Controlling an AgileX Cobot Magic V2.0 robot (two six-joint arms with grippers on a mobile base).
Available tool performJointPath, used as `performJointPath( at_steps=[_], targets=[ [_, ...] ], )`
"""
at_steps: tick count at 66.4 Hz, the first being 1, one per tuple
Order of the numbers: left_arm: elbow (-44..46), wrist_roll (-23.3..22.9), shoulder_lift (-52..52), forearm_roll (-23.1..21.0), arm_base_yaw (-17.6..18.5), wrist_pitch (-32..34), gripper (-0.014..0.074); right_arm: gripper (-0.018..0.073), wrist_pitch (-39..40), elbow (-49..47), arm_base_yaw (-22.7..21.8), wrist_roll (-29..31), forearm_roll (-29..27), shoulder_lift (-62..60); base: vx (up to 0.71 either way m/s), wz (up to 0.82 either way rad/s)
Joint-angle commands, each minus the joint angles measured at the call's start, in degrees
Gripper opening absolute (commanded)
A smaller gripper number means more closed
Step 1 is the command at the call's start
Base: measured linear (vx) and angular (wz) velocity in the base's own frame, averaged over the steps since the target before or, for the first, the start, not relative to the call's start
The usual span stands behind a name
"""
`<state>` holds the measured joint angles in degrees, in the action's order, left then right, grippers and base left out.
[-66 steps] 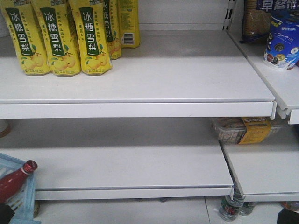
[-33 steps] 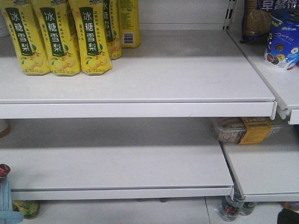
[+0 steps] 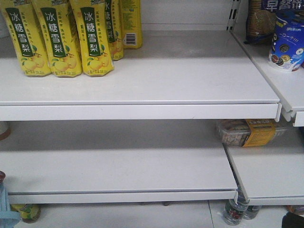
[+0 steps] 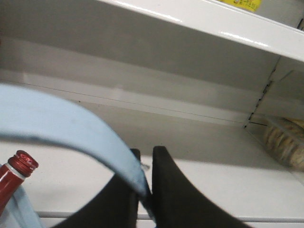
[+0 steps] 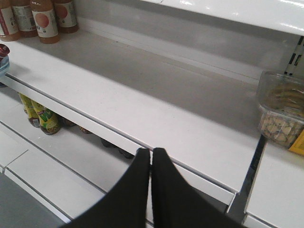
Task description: Place coke in basket with both arms
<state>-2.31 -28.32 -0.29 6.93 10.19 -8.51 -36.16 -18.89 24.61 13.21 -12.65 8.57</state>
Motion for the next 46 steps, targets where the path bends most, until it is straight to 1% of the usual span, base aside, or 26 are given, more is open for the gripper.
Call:
performJointPath(
  at_steps=[1,4,20,23,27,31,40,46],
  targets=[
    [0.37,2.15,-1.29,2.82,-1.04,9.61,-0.0006,-0.0004,4.01,-1.49,0.0,0.12,-0.24,0.7,0.0,0.0],
    [0.37,2.22,-1.29,1.91,-1.27,9.56,-0.0006,-0.0004,4.01,-1.49,0.0,0.12,-0.24,0.7,0.0,0.0],
    [0.37,2.48,-1.29,2.34,-1.56,9.61,-0.0006,-0.0004,4.01,-1.49,0.0,0.12,-0.24,0.7,0.0,0.0],
    [0.37,3.66,-1.29,3.3,-1.56,9.61,-0.0006,-0.0004,4.01,-1.49,0.0,0.12,-0.24,0.7,0.0,0.0],
    [0.37,6.4,-1.29,5.56,-1.56,9.61,-0.0006,-0.0004,4.01,-1.49,0.0,0.12,-0.24,0.7,0.0,0.0],
    [0.37,8.21,-1.29,6.5,-1.56,9.61,-0.0006,-0.0004,4.01,-1.49,0.0,0.12,-0.24,0.7,0.0,0.0],
    [0.37,8.53,-1.29,6.6,-1.56,9.77,-0.0006,-0.0004,4.01,-1.49,0.0,0.12,-0.24,0.7,0.0,0.0],
    [0.37,9.55,-1.29,6.55,-1.56,10.11,-0.0006,-0.0004,4.01,-1.49,0.0,0.12,-0.24,0.7,0.0,0.0]
  ],
)
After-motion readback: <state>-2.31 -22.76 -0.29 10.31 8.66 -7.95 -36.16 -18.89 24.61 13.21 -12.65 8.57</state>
